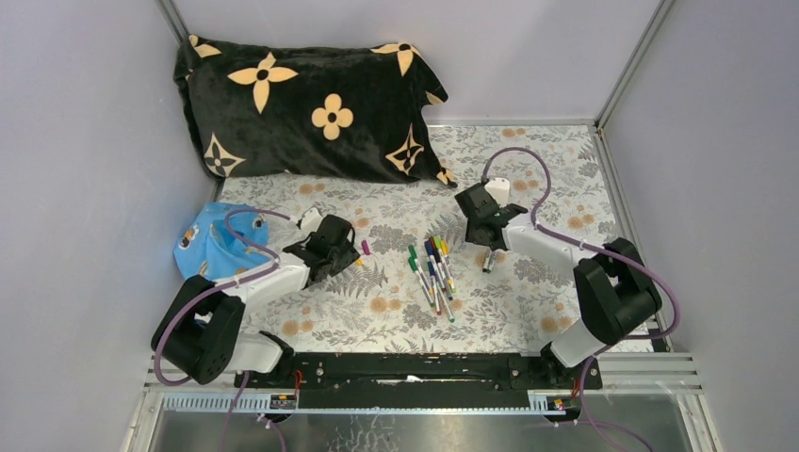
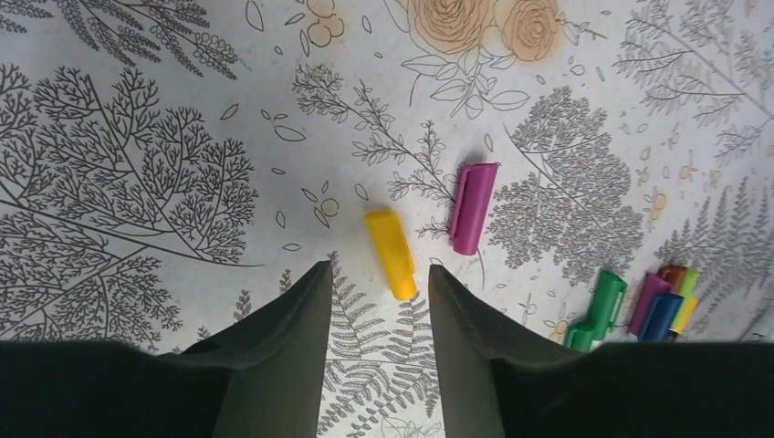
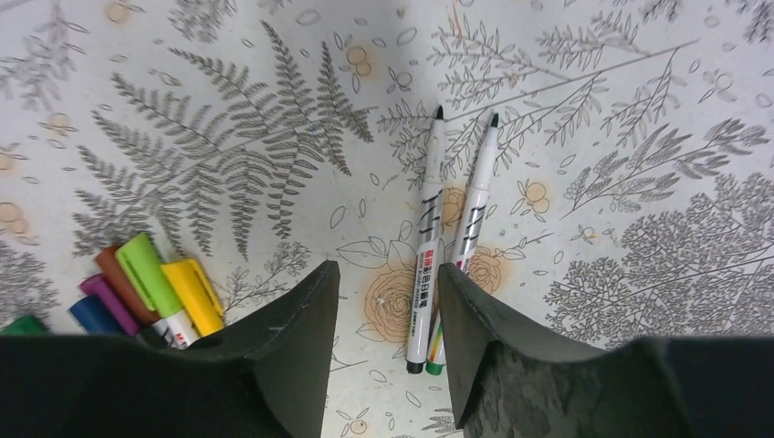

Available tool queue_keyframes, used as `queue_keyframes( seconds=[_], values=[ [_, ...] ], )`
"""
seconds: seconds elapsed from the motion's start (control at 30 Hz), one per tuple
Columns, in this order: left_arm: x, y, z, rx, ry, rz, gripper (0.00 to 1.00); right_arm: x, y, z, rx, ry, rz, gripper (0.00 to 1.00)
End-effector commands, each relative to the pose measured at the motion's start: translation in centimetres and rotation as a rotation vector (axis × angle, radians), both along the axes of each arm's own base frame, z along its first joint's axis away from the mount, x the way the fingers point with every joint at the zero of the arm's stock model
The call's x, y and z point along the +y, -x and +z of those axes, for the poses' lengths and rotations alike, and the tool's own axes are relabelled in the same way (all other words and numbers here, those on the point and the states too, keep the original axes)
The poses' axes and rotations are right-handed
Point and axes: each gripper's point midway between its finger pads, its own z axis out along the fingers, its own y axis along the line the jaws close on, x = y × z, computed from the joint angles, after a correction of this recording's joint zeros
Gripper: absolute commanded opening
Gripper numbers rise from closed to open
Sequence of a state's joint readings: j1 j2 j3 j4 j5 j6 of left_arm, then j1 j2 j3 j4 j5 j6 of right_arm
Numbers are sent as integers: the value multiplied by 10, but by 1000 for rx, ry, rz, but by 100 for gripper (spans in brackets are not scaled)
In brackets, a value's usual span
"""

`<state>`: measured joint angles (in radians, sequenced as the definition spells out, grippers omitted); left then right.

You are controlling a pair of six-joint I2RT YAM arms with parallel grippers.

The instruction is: Open the pen caps

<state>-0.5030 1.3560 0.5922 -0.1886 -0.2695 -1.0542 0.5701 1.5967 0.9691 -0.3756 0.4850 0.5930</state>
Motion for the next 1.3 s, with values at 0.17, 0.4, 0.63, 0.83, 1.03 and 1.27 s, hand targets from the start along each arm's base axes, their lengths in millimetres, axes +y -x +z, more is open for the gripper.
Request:
queue_keyframes(
  seconds=[0.17,0.4,0.63,0.83,1.03,1.27],
  values=[
    [3,2,24,-62,15,-6,59,47,3,45,-47,16,271,51],
    [-4,1,41,-106,59,-40,62,77,26,20,42,12,417,47],
    [-9,1,50,-134,88,-53,62,89,41,-3,114,-4,488,40],
    [-9,2,48,-133,88,-53,62,93,50,-17,149,-15,514,40],
    [-11,2,47,-131,91,-55,62,99,53,-23,164,-28,529,40],
    [-12,2,45,-129,91,-56,62,101,57,-31,186,-25,538,40]
  ],
)
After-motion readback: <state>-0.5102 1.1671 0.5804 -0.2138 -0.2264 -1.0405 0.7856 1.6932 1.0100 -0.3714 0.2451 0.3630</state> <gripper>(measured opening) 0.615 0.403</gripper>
